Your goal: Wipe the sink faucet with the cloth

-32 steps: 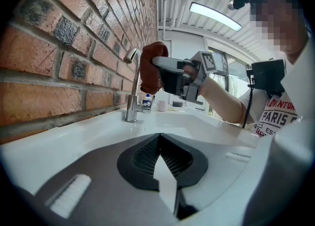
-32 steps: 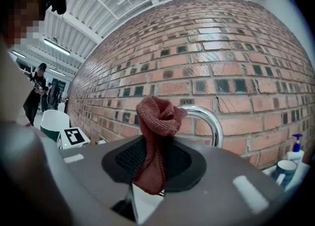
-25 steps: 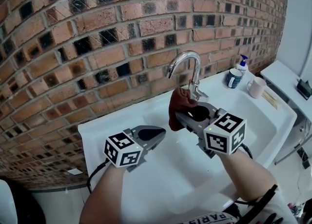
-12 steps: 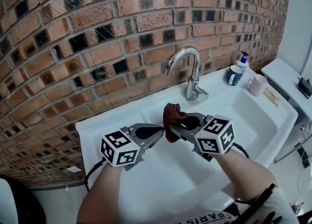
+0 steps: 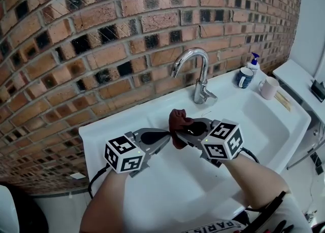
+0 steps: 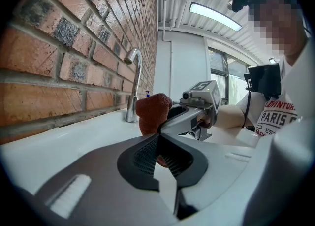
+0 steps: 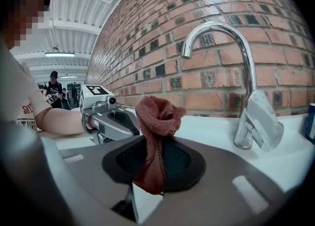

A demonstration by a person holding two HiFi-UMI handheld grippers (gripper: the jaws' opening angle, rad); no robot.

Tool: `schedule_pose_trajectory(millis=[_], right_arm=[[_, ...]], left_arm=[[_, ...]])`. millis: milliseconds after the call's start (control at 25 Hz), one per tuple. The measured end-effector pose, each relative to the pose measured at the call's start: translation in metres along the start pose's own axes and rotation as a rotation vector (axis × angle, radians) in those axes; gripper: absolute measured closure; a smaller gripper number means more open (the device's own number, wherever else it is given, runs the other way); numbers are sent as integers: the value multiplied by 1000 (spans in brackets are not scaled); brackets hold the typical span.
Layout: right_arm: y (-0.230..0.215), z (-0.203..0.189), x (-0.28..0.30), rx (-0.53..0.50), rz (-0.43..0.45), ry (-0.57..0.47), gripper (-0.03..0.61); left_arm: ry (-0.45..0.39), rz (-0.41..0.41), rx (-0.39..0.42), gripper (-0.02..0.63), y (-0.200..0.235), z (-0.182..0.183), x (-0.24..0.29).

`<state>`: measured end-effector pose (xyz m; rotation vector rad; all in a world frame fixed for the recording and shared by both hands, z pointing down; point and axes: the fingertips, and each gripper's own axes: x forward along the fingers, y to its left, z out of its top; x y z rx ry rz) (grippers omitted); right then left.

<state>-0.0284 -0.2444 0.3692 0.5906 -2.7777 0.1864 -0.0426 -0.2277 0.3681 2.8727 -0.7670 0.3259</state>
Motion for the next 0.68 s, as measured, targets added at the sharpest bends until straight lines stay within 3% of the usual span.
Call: schedule_pose_trajectory(millis=[680], right_arm=[[2, -2, 1, 0, 22, 9, 491]], left_arm=[[0, 1, 0, 607, 0, 1, 0]])
